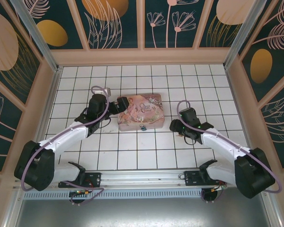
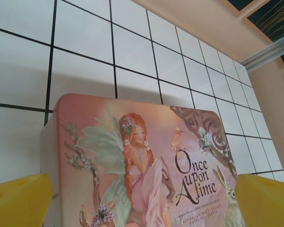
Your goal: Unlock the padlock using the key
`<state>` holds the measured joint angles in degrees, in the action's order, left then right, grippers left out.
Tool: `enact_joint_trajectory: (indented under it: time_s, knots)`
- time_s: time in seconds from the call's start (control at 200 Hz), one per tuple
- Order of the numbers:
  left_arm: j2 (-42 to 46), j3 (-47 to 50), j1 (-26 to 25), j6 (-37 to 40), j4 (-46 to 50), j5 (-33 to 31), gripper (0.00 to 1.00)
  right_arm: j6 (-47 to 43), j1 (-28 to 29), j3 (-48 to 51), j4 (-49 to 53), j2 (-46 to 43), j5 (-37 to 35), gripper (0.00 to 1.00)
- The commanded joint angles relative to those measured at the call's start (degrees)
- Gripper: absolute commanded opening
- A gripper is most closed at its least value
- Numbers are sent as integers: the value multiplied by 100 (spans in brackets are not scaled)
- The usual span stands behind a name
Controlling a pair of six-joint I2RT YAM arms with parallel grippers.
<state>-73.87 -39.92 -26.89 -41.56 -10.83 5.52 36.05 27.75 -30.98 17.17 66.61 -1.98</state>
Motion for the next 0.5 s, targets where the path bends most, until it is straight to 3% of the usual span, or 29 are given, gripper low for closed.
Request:
enact_joint_trajectory:
  time_s: [0.0, 0.495]
  knots:
    - [84, 35, 34, 121, 187, 55, 99, -203, 12, 51, -159, 245, -194, 65]
    - [-109, 195, 30, 4, -66, 184, 99, -402, 10, 121, -266, 838, 88, 60]
